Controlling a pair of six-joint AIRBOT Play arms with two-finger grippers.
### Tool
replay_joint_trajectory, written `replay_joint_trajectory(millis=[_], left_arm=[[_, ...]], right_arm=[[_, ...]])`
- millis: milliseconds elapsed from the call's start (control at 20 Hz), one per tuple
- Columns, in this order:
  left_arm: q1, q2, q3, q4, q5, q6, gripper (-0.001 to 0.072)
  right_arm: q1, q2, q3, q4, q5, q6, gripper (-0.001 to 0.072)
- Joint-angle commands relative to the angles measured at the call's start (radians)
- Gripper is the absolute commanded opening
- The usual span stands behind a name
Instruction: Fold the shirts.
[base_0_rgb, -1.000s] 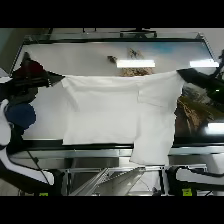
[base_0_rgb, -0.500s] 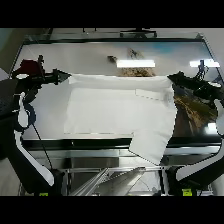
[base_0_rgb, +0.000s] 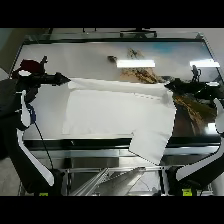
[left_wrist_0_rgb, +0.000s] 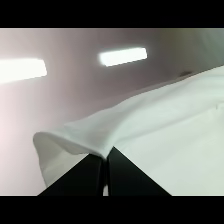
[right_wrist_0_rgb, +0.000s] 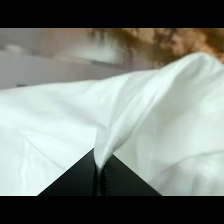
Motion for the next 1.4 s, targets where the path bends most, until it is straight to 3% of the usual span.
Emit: replay_joint_trajectory(millis=[0, 300, 450, 500, 550, 650, 850, 1000, 1250, 1350], left_arm=[[-0.001, -0.002, -0.036, 0.072, -0.008, 0.009, 0.0018], [-0.043, -0.002, -0.043, 0.130, 0.060, 0.052, 0.0017], [-0.056, 0.005, -0.041, 0.179, 0.035, 0.051, 0.0020], [-0.054, 0.016, -0.040, 0.177, 0.018, 0.047, 0.0161], [-0.043, 0.035, -0.040, 0.177, -0.006, 0.035, 0.0327], [-0.010, 0.074, -0.021, 0.194, -0.097, 0.001, 0.0331], [0.068, 0.158, 0.038, 0.419, -0.356, -0.222, 0.0331], [0.108, 0.283, -0.226, 0.447, -0.394, -0.239, 0.0331], [0.111, 0.441, -0.771, 0.543, -0.198, -0.159, 0.0331], [0.091, 0.444, -0.876, 0.512, -0.137, -0.120, 0.0331]], right_arm=[[0.000, -0.004, -0.009, -0.115, 0.014, 0.040, 0.0024], [0.019, -0.005, -0.012, -0.230, -0.043, 0.096, 0.0025], [0.033, 0.003, -0.012, -0.245, -0.046, 0.106, 0.0027], [0.032, 0.014, -0.011, -0.245, -0.045, 0.108, 0.0087], [0.029, 0.032, -0.010, -0.246, -0.028, 0.108, 0.0215], [0.002, 0.093, 0.002, -0.279, 0.032, 0.120, 0.0410], [-0.069, 0.286, -0.003, -0.557, 0.168, 0.262, 0.0402], [-0.118, 0.469, -0.152, -0.604, 0.204, 0.293, 0.0363], [-0.203, 0.768, -0.535, -0.600, 0.062, 0.414, 0.0373], [-0.224, 0.851, -0.645, -0.600, 0.052, 0.468, 0.0526]])
